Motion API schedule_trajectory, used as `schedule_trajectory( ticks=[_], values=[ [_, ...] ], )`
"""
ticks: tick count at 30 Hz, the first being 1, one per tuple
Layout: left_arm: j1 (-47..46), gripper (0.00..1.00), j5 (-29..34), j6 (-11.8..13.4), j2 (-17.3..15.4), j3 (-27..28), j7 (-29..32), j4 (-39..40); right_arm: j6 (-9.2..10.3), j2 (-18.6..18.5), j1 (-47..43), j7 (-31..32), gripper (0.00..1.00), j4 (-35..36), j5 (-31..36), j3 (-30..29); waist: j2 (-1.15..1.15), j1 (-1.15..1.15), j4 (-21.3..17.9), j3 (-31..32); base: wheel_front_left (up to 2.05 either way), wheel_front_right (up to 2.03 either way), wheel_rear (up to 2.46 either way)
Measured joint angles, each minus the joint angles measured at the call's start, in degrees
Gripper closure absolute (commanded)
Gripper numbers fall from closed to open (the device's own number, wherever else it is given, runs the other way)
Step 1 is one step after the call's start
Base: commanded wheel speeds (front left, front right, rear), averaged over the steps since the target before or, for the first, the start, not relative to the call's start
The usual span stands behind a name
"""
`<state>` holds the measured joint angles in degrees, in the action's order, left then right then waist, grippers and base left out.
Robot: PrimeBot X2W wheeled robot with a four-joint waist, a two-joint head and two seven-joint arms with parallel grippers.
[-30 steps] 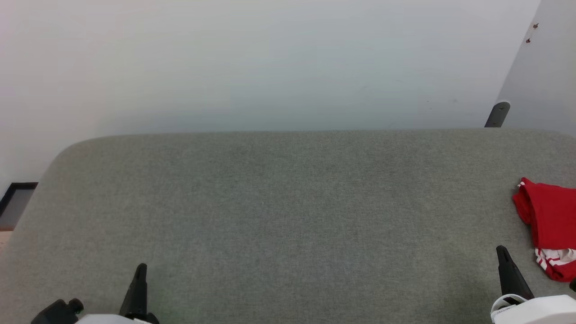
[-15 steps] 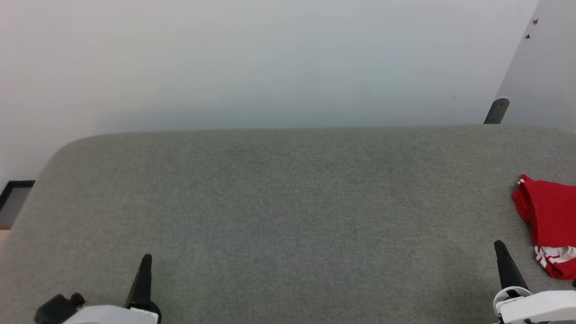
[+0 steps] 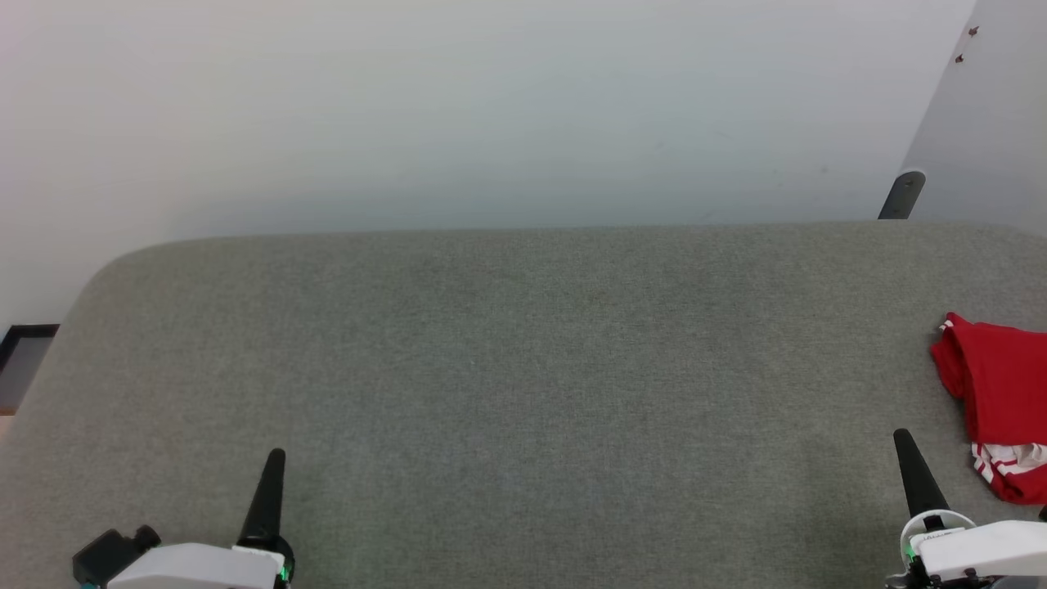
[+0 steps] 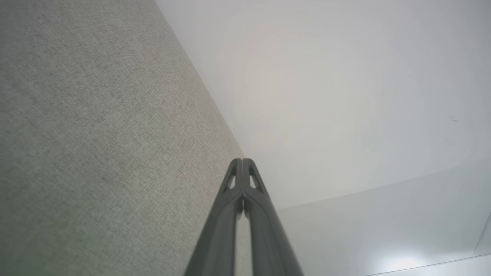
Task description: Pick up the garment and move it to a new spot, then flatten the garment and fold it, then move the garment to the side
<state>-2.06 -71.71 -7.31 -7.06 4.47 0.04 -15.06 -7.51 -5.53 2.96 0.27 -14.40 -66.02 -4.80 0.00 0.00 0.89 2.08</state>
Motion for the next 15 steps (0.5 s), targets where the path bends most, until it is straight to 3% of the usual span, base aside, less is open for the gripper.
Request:
schedule_trajectory(
  ticks=[15],
  values=[
    [-1.23,1.0,-6.53,0.0,1.37,0.68,1.98,0.3,0.0,0.75,1.15,1.99,1.0,0.09,-8.33,-0.48,0.0,0.0,-0.24,-0.61,0.0,0.0,0.0]
  ],
)
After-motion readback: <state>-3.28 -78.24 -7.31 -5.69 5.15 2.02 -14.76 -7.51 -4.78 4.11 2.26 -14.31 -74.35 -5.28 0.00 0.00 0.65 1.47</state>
